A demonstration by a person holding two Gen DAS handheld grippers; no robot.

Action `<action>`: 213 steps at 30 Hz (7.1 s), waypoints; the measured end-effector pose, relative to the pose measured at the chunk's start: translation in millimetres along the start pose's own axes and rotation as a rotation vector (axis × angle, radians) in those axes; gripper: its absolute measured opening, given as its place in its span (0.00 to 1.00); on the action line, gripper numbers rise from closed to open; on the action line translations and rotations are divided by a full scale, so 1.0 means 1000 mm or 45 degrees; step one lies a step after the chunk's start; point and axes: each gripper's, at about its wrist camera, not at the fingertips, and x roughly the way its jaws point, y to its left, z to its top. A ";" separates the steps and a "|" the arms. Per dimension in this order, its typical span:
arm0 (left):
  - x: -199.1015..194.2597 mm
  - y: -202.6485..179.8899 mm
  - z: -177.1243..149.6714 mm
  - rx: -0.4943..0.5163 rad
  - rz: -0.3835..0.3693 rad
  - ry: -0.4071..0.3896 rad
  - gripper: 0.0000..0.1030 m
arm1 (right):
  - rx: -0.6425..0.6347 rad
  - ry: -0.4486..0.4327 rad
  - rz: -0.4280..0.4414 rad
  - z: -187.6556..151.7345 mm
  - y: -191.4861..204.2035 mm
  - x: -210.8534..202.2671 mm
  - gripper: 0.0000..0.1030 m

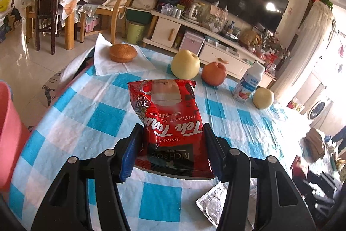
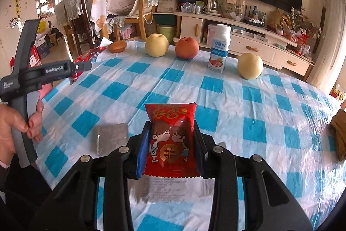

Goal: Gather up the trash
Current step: 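Carry the red bag and red candy packet in both tools over the pink bucket, then open both tools to drop the red bag and candy packet into the bucket, then move both open tools back over the table toward the foil tray and paper packet, then grasp the foil tray with the left tool while the right tool grasps the white paper packet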

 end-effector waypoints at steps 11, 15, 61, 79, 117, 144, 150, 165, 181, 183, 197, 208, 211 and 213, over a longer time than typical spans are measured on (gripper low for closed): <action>-0.023 0.019 0.008 -0.045 0.028 -0.058 0.56 | 0.056 0.033 0.079 -0.006 0.024 0.001 0.37; -0.030 0.029 0.010 -0.084 0.036 -0.072 0.56 | 0.036 0.033 0.090 -0.006 0.038 0.003 0.37; -0.121 0.227 0.036 -0.624 0.537 -0.315 0.56 | -0.077 0.029 0.585 0.086 0.218 0.073 0.37; -0.148 0.318 0.011 -0.916 0.711 -0.319 0.62 | -0.332 0.144 0.842 0.115 0.394 0.145 0.60; -0.090 0.110 0.031 -0.083 0.360 -0.413 0.89 | 0.110 -0.123 0.259 0.023 0.118 -0.018 0.90; -0.046 -0.046 -0.046 0.384 0.103 -0.047 0.89 | 0.387 -0.179 0.041 -0.011 -0.020 -0.065 0.92; -0.040 -0.075 -0.074 0.478 0.058 0.030 0.89 | 0.405 -0.128 0.019 -0.020 -0.036 -0.057 0.92; -0.026 -0.121 -0.123 0.634 0.009 0.152 0.89 | 0.364 -0.112 -0.040 -0.029 -0.061 -0.056 0.92; -0.019 -0.150 -0.140 0.724 -0.078 0.194 0.89 | 0.403 -0.112 -0.047 -0.030 -0.086 -0.052 0.92; -0.020 -0.150 -0.140 0.718 -0.092 0.194 0.89 | 0.411 -0.116 -0.049 -0.030 -0.088 -0.053 0.92; -0.015 -0.147 -0.134 0.698 -0.102 0.235 0.89 | 0.588 0.023 -0.006 -0.046 -0.116 -0.032 0.92; -0.011 -0.107 -0.106 0.647 -0.115 0.325 0.89 | 0.600 0.256 0.215 -0.061 -0.093 0.005 0.91; -0.009 -0.096 -0.101 0.634 -0.079 0.339 0.89 | 0.583 0.326 0.247 -0.066 -0.081 0.013 0.87; -0.003 -0.086 -0.097 0.547 -0.089 0.369 0.89 | 0.562 0.356 0.257 -0.068 -0.073 0.019 0.74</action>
